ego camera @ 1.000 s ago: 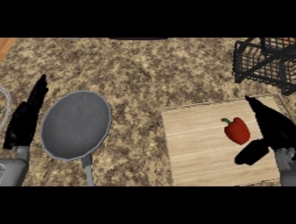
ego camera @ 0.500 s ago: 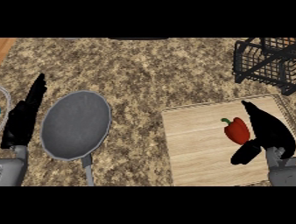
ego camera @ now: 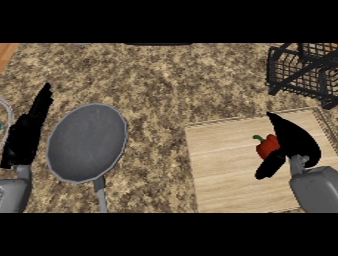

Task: Pick the bell pepper from the tray and place it in the tiered basket

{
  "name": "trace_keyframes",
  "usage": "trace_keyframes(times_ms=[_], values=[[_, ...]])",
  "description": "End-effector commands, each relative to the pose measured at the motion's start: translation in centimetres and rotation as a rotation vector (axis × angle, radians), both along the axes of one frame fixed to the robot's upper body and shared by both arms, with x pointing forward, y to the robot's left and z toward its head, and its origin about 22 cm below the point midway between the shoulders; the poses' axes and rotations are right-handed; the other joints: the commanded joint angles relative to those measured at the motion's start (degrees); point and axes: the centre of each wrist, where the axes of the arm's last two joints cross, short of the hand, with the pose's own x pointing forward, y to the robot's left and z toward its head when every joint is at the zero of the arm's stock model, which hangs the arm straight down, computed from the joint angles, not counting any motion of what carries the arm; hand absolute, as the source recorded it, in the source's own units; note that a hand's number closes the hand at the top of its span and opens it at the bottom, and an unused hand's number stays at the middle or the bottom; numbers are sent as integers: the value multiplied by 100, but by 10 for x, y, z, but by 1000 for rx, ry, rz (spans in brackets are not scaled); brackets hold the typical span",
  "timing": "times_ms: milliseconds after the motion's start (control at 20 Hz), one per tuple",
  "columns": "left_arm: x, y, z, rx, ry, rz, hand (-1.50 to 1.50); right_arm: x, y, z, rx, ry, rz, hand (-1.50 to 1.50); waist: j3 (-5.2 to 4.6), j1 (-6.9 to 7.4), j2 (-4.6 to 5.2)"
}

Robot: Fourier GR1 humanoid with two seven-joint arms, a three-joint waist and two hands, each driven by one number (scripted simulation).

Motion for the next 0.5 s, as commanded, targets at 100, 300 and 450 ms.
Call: trace_keyframes(times_ms=[100, 300, 450], values=[[-6, -5, -14, -29, 12, -1, 0, -6, 8, -25, 22, 42, 10, -150, 0, -4, -1], [1, -1, 3, 11, 2, 0, 0, -1, 12, -30, -18, 153, 188, 150, 1, 16, 7], [-19, -7, 1, 7, 5, -6, 0, -2, 20, -33, -113, 74, 215, 150, 2, 40, -4]])
